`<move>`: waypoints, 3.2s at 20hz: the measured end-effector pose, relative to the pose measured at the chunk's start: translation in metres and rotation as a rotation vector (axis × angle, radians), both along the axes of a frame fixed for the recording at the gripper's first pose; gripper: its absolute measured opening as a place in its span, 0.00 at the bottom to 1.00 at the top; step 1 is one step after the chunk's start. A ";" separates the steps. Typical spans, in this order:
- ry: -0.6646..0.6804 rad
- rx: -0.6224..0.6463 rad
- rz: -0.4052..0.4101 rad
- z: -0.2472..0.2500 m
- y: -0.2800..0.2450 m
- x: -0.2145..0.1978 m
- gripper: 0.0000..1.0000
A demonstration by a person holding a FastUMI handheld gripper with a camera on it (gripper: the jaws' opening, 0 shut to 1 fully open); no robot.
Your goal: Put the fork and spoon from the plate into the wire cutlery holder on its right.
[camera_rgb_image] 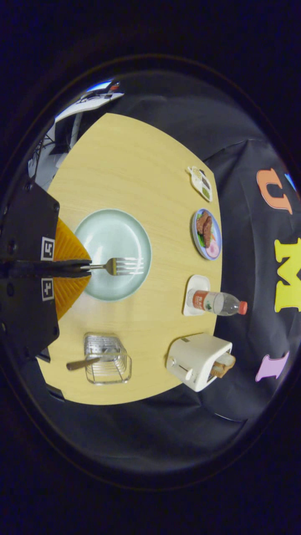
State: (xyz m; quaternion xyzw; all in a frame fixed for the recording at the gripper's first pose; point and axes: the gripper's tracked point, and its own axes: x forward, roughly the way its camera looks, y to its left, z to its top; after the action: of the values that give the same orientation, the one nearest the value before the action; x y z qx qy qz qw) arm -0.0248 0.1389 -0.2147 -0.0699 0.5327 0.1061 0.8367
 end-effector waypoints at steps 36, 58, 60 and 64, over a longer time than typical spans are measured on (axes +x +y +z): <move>0.551 -0.005 -0.244 -0.016 -0.178 0.038 0.08; -0.575 0.205 -0.117 0.198 -0.112 0.094 0.97; -0.714 0.217 -0.110 0.228 -0.106 0.085 0.97; -0.882 0.249 -0.150 0.256 -0.094 0.055 0.97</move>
State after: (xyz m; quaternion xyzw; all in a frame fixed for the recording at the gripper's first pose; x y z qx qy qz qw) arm 0.0302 0.0450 0.0418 0.0315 0.1126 0.0689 0.9908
